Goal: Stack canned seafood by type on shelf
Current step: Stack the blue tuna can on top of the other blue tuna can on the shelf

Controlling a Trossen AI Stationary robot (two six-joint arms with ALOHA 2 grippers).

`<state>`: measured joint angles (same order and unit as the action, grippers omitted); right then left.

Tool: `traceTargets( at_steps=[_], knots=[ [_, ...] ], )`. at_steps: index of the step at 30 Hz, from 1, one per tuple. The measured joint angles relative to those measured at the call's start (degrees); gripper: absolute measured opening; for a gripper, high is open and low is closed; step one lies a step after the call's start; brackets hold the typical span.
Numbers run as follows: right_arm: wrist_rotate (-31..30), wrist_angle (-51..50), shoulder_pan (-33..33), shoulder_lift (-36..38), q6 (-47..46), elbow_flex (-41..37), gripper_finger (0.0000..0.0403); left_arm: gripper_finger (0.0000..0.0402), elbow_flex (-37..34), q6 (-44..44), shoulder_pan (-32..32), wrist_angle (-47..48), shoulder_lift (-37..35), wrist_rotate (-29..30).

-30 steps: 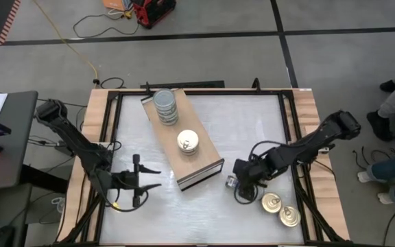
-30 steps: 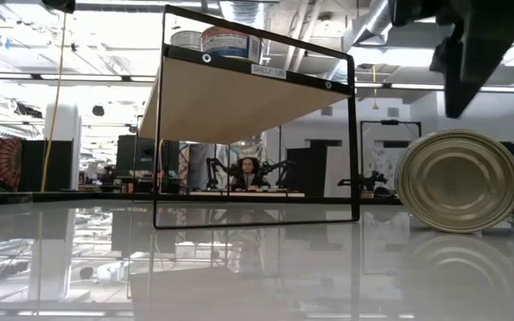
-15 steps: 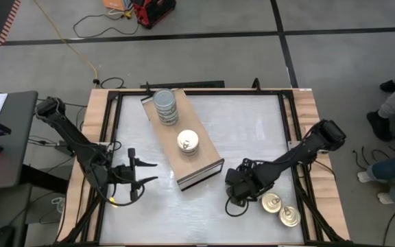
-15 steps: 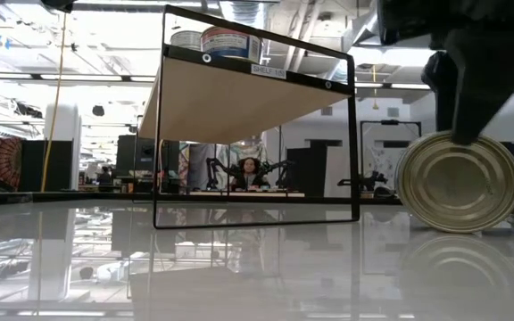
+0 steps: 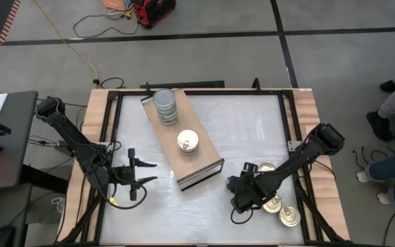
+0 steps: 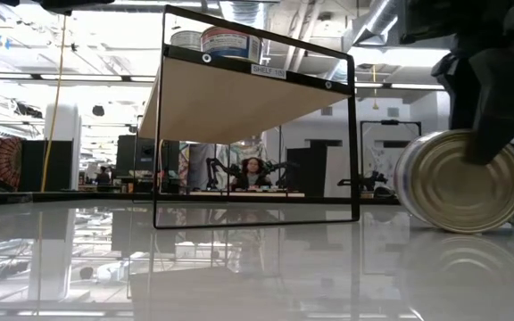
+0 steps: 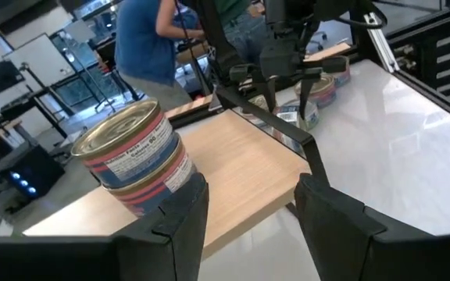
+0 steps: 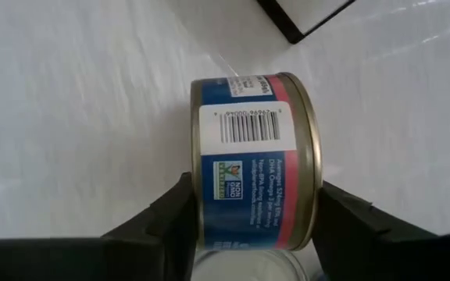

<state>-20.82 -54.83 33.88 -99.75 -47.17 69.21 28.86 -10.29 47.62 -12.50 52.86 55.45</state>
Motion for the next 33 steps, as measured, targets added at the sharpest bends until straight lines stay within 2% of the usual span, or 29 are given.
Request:
traceTargets(
  at_steps=[8,14,23,25,30,33],
  knots=[
    [-0.07,-0.88,0.54,-0.02,-1.06,0.56,0.0222,0.0181,0.00,2.73,-0.01,0.16,0.00,-1.22],
    [-2.81,-13.12,0.69,-0.06,-2.52,5.52,0.0227,0.0181,0.00,3.22,0.00,0.18,0.00,-1.45],
    [-16.05,-32.45,0.64,-0.06,-4.02,14.64,0.0225,0.0181,0.00,7.48,0.00,-1.11,-0.29,-1.88],
    [-19.35,-35.42,0.55,-0.04,-3.89,16.91,0.0225,0.0181,0.00,8.37,-0.02,-1.62,-1.20,-4.40],
    [-25.85,-35.07,-1.34,0.29,4.30,20.40,0.0225,0.0181,0.00,12.42,-1.20,-1.76,-4.80,-11.61],
    [-26.19,-35.23,-3.33,0.33,7.10,21.71,0.0225,0.0181,0.00,15.17,-1.81,-0.93,-5.84,-17.31]
  ],
)
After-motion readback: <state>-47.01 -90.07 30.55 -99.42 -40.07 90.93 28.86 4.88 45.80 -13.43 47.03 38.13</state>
